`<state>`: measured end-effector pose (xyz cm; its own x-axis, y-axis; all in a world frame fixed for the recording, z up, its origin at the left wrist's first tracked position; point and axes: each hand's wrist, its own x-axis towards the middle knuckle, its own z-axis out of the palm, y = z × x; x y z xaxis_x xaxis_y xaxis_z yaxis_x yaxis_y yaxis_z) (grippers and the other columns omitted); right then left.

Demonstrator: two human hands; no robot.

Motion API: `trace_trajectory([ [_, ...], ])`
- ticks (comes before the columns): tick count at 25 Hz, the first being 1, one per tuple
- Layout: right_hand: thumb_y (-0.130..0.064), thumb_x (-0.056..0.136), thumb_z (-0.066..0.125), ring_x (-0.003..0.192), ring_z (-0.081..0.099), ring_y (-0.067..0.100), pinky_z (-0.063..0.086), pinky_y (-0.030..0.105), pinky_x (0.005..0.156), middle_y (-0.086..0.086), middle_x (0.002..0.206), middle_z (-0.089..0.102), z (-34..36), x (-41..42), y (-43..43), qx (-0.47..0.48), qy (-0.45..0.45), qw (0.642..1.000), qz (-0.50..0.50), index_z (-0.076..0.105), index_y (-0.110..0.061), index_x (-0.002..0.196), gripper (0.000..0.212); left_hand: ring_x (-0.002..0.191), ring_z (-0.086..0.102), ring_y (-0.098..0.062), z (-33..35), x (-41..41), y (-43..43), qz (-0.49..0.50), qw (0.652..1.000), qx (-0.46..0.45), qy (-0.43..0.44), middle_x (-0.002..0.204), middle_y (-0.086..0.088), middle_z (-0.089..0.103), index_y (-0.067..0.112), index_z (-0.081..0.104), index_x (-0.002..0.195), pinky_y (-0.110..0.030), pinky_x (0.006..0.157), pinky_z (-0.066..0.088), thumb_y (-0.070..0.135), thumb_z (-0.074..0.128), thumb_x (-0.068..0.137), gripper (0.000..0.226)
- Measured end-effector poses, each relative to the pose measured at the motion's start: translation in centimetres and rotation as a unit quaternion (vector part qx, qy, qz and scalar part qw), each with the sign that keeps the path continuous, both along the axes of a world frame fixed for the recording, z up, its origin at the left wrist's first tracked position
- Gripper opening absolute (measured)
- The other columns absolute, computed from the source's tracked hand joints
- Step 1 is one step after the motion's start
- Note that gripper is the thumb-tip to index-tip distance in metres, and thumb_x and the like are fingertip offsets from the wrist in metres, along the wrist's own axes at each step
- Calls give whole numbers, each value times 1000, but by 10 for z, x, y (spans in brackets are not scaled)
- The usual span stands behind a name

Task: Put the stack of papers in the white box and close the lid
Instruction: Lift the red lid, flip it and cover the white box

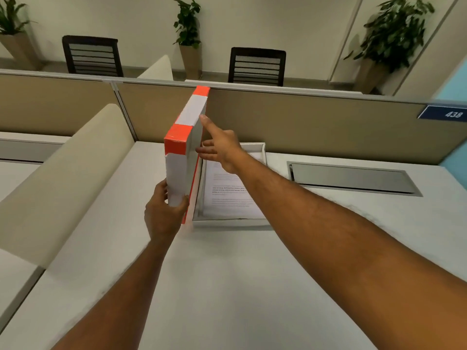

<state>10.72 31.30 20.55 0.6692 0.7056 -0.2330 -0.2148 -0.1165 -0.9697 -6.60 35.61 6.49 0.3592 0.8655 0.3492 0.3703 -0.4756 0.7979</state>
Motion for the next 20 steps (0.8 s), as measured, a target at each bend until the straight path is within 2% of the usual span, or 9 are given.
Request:
trace_trajectory([
  [2, -59, 77, 70, 84, 74, 25, 63, 38, 73, 14, 113, 66, 6, 6, -6, -7, 4, 1000, -8, 46, -6, 132, 80, 99, 68, -27, -2, 4, -6, 3, 999, 24, 32, 122, -3, 68, 24, 49, 129, -46, 84, 58, 40, 77, 77, 61],
  [5, -50, 72, 80, 96, 70, 27, 59, 42, 86, 12, 112, 68, 10, 5, -9, -30, 0, 999, -12, 51, -3, 127, 78, 101, 67, -28, -11, 11, -24, 0, 996, 67, 67, 122, -3, 68, 26, 51, 130, -45, 84, 56, 34, 77, 77, 60],
  [8, -35, 70, 85, 102, 67, 29, 57, 41, 89, 12, 116, 68, 2, 6, -15, -103, -83, 991, -21, 56, -3, 123, 69, 106, 66, -30, -23, 19, -42, -2, 991, 84, 101, 126, -6, 66, 22, 51, 133, -47, 86, 55, 30, 80, 75, 65],
  [11, -19, 72, 80, 104, 66, 30, 57, 42, 89, 12, 117, 68, -19, 25, -39, -138, -158, 976, -64, 60, -2, 115, 50, 110, 62, -21, -33, 19, -46, -38, 992, 76, 93, 129, 1, 64, 26, 50, 134, -35, 86, 51, 40, 79, 74, 68],
  [14, -23, 79, 76, 110, 63, 28, 55, 41, 93, 7, 125, 64, -48, 43, -67, -116, -134, 980, -84, 55, -12, 126, 53, 122, 54, -19, -48, 15, -44, -37, 999, -16, 35, 136, -2, 57, 21, 49, 135, -35, 98, 44, 64, 64, 78, 73],
  [16, -29, 84, 73, 114, 62, 29, 54, 44, 95, 5, 129, 61, -69, 47, -81, -115, -128, 981, -90, 48, -17, 133, 57, 131, 47, -29, -56, 15, -41, 45, 985, -164, -2, 144, -10, 49, 16, 44, 141, -42, 107, 37, 75, 43, 83, 83],
  [18, -33, 85, 72, 117, 60, 30, 54, 49, 98, 5, 134, 57, -90, 53, -92, -120, -120, 980, -104, 43, -18, 140, 64, 132, 45, -35, -64, 19, -33, 73, 956, -283, 16, 147, -16, 46, 10, 40, 144, -47, 107, 36, 67, 37, 91, 78],
  [20, -34, 86, 72, 118, 60, 31, 54, 49, 97, 6, 138, 55, -107, 60, -105, -116, -100, 980, -124, 41, -18, 144, 67, 127, 49, -36, -66, 25, -29, 34, 947, -319, 29, 144, -16, 49, 7, 41, 144, -47, 101, 43, 57, 41, 95, 70],
])
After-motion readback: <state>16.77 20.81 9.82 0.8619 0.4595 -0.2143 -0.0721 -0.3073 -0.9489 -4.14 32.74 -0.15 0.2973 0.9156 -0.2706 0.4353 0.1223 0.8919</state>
